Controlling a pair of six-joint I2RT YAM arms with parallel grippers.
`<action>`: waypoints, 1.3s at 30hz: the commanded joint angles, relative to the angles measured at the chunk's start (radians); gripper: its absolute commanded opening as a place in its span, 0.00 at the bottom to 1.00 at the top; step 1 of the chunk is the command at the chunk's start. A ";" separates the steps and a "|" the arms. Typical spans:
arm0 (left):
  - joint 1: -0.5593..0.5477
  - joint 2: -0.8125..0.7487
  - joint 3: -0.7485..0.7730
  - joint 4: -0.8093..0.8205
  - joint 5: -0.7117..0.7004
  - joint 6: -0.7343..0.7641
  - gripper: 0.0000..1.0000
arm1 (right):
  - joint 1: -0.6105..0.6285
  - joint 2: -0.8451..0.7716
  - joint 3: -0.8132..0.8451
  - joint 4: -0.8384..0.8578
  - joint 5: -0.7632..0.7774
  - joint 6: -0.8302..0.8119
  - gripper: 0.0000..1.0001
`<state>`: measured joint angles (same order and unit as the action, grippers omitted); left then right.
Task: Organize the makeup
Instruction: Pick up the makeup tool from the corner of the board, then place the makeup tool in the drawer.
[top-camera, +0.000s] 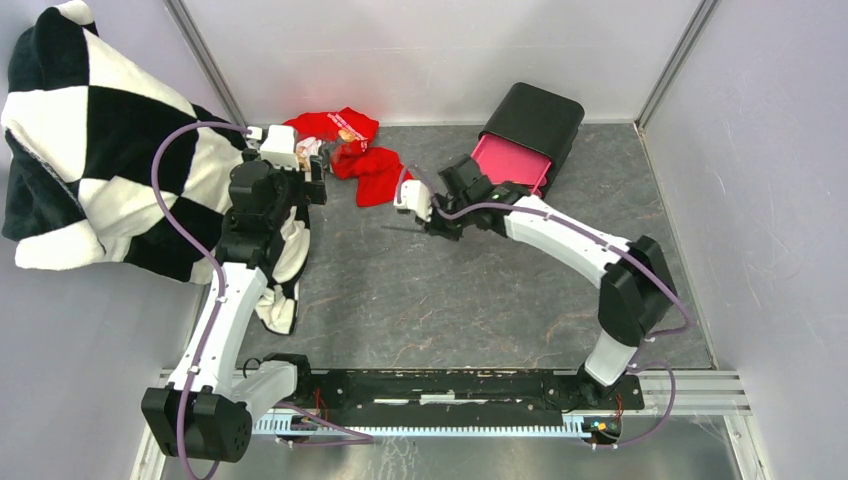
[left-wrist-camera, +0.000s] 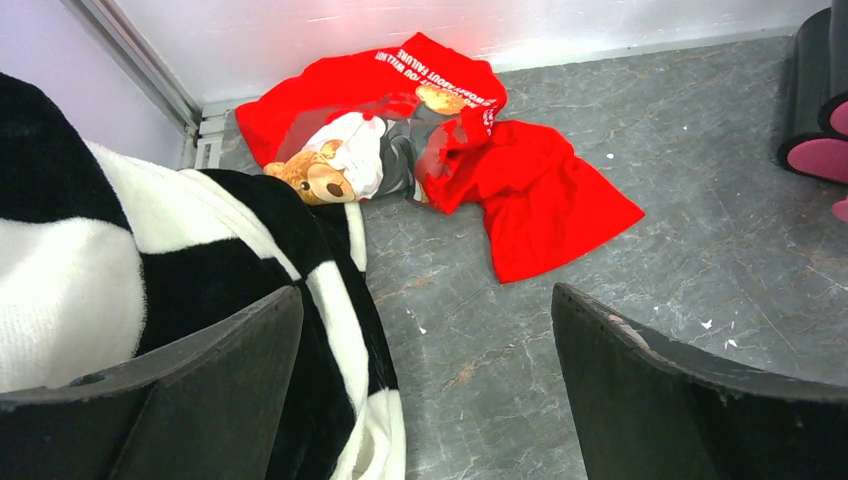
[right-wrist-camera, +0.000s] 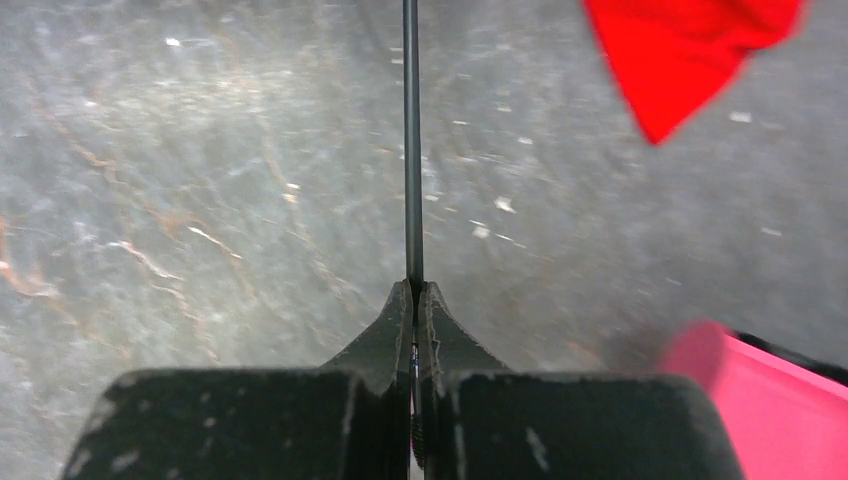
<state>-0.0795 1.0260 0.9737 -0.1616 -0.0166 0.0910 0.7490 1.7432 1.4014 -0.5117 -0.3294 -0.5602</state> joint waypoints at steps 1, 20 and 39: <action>0.006 0.007 -0.006 0.048 0.012 0.022 1.00 | -0.060 -0.091 0.123 -0.093 0.110 -0.114 0.00; 0.005 0.013 -0.013 0.050 0.033 0.034 1.00 | -0.313 0.034 0.371 -0.311 0.323 -0.638 0.00; 0.005 0.029 -0.007 0.051 0.027 0.039 1.00 | -0.392 0.185 0.465 -0.427 0.251 -0.813 0.00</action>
<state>-0.0795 1.0538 0.9634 -0.1543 0.0055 0.0917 0.3531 1.8977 1.8164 -0.9031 -0.0471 -1.3289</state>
